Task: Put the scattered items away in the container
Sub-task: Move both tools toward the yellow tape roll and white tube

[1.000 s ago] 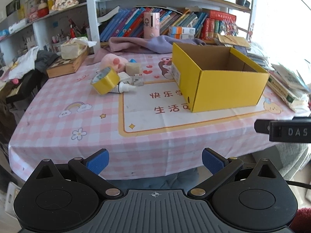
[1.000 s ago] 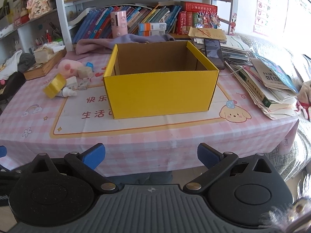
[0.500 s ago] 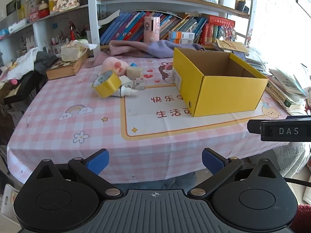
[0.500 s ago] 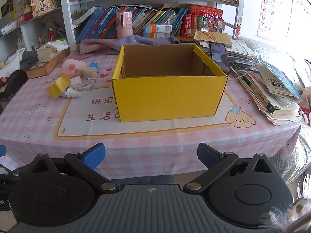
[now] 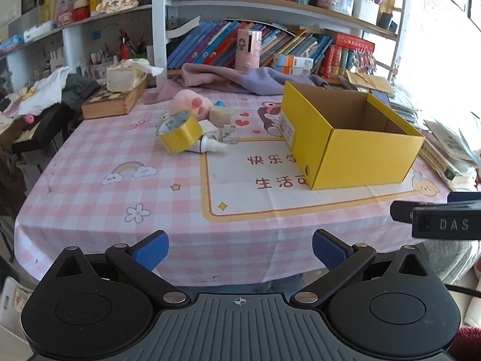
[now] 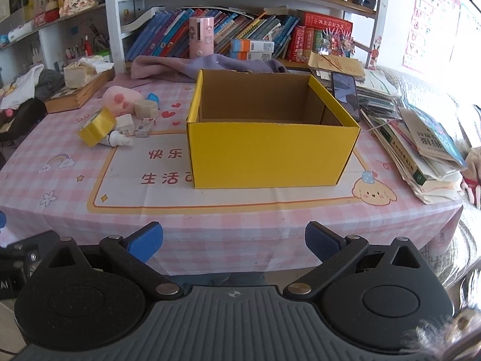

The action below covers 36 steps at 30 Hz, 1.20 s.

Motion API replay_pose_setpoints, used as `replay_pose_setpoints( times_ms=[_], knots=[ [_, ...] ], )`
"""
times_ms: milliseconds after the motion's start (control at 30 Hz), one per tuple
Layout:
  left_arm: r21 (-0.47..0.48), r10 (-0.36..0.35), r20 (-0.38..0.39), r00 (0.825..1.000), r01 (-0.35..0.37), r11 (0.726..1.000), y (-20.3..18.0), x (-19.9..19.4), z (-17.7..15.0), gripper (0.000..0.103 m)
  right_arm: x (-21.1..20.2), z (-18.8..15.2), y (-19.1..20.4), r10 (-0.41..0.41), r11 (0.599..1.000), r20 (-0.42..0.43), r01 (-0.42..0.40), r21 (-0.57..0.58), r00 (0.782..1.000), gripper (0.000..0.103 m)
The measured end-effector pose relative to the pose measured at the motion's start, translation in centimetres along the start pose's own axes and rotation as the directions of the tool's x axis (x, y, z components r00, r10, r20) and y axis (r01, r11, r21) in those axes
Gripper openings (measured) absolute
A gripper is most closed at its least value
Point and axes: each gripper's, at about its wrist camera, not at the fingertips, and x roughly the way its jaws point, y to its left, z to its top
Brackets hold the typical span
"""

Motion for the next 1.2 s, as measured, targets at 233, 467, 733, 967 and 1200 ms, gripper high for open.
replay_pose_setpoints(
  times_ms=[233, 467, 733, 967, 1200],
  knots=[
    [-0.019, -0.013, 0.027, 1.000, 0.013, 1.000, -0.2, -0.3, 0.2, 0.103, -0.9, 0.5, 0.3, -0.017, 0.998, 0.018, 0.018, -0.052, 1.000, 0.102],
    [-0.031, -0.026, 0.030, 0.999, 0.027, 0.999, -0.1, 0.5, 0.2, 0.103, -0.2, 0.5, 0.6, -0.014, 0.997, -0.003, 0.014, -0.072, 1.000, 0.102],
    [-0.043, 0.005, 0.043, 0.999, -0.003, 0.999, 0.9, 0.6, 0.4, 0.103, 0.5, 0.8, 1.3, 0.008, 0.998, -0.013, -0.009, -0.060, 1.000, 0.100],
    [-0.054, 0.029, 0.062, 0.998, -0.025, 0.998, 2.3, -0.1, 0.4, 0.102, 1.0, 1.0, 3.2, 0.066, 0.993, -0.025, -0.068, -0.093, 0.998, 0.097],
    [-0.035, 0.049, 0.075, 0.996, -0.046, 0.998, 2.8, -0.8, 0.1, 0.102, 1.5, 1.2, 4.6, 0.112, 0.986, -0.028, -0.115, -0.123, 0.993, 0.094]
  ],
)
